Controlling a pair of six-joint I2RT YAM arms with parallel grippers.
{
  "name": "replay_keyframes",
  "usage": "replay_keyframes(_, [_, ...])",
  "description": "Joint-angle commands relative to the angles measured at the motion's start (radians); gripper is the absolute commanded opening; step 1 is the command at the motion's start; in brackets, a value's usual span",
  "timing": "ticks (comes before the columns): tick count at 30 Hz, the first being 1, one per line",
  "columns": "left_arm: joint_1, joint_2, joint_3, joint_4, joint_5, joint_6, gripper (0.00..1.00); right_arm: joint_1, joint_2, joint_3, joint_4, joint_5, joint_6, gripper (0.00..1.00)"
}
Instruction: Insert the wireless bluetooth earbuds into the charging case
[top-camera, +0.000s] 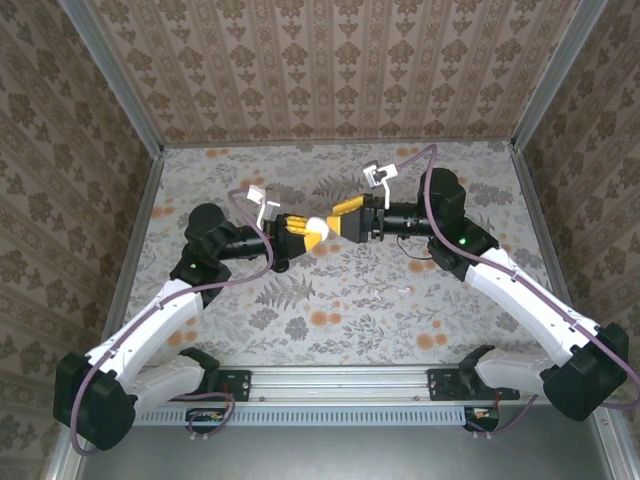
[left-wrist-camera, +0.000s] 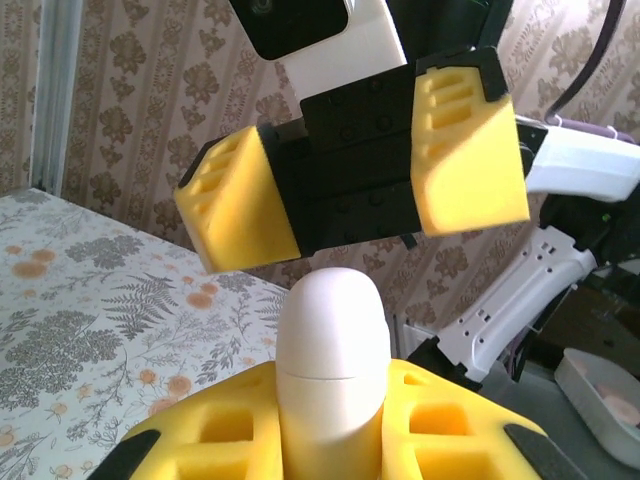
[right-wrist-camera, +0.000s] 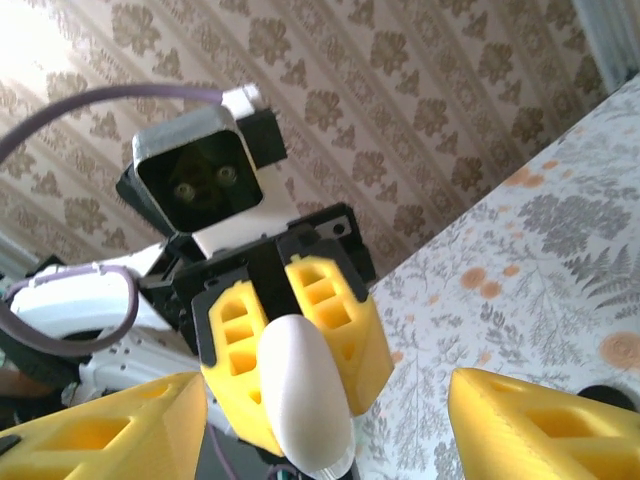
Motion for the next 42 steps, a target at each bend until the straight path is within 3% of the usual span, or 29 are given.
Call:
replay_keyframes(1, [-0.008,-0.005,0.012,-0.028,0.061,0.068,0.0,0.033,0.014,0.047,-0.094,-0.058,-0.101,0.68])
replay_keyframes(7, [-0.023,0.011,0.02,-0.002,0.08,0.046,0.0,0.06,0.055,0.09,-0.18,-0.016,-0.165,0.67])
replay_keyframes(12, [-0.028,-0.001,0.017,-0.003,0.086,0.053,0.0,0.046,0.063,0.094,-0.261,0.123,-0.19,0.63])
replay_keyframes(24, [-0.033,-0.023,-0.004,0.003,0.086,0.063,0.0,-0.041,0.085,0.087,-0.25,0.156,-0.091,0.61])
replay_keyframes(33, [-0.019,-0.054,-0.037,-0.062,-0.02,0.109,0.0,-0.056,0.048,0.093,-0.224,0.123,-0.02,0.62])
replay_keyframes(42, [0.004,-0.064,-0.062,-0.068,-0.099,0.113,0.0,-0.055,-0.025,0.121,-0.371,0.193,-0.046,0.63])
